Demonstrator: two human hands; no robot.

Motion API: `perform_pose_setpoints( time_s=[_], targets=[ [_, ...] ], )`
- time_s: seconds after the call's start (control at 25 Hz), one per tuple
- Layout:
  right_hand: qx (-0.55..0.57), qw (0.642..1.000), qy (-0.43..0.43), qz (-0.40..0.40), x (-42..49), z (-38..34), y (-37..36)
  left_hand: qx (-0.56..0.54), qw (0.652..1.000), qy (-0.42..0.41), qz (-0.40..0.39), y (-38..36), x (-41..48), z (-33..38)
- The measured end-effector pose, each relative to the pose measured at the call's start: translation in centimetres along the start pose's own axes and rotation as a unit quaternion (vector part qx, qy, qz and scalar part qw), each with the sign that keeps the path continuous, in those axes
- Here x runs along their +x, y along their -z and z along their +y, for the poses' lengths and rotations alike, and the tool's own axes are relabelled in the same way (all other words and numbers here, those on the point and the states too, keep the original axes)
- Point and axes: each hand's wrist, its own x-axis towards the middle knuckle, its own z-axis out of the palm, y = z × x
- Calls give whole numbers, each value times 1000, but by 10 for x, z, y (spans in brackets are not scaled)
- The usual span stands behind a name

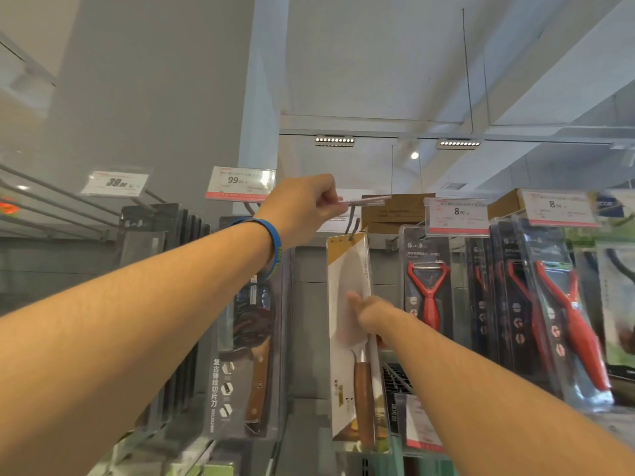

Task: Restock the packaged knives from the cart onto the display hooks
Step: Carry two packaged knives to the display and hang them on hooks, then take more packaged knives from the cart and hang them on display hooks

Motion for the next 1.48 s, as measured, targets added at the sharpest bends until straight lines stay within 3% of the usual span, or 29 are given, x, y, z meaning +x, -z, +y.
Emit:
perform_pose_setpoints(
  time_s=[0.12,0.24,0.32,0.4,0.44,0.6,0.76,0.92,1.04,1.2,1.32,1.48],
  targets=[
    [-128,988,67,46,4,10,5,49,999,-6,2,-3,-9,1],
    [-154,983,74,71,-3,24,14,69,997,10,42,-15,-25,1],
    [-118,977,103,144,-16,36,21,28,998,22,60,-28,-46,2],
    [-60,955,193,218,-36,45,30,-45,995,66,66,-44,-66,6],
    [-31,946,242,215,-49,49,34,-87,988,107,74,-50,-76,10],
    [217,919,326,51,-109,76,46,-251,912,274,175,-51,-136,23],
    [358,880,307,-50,-169,127,21,-258,888,361,119,-41,-252,38],
    [383,864,245,-218,-245,176,-90,-196,842,497,82,-21,-392,57],
    [351,836,174,-383,-319,223,-178,-108,779,616,49,12,-520,93],
    [257,781,98,-561,-402,282,-272,1,639,768,52,71,-684,180],
    [182,729,118,-650,-465,303,-321,75,534,835,111,111,-764,249],
    [102,671,137,-722,-528,321,-363,104,439,871,195,136,-832,317]
  ],
)
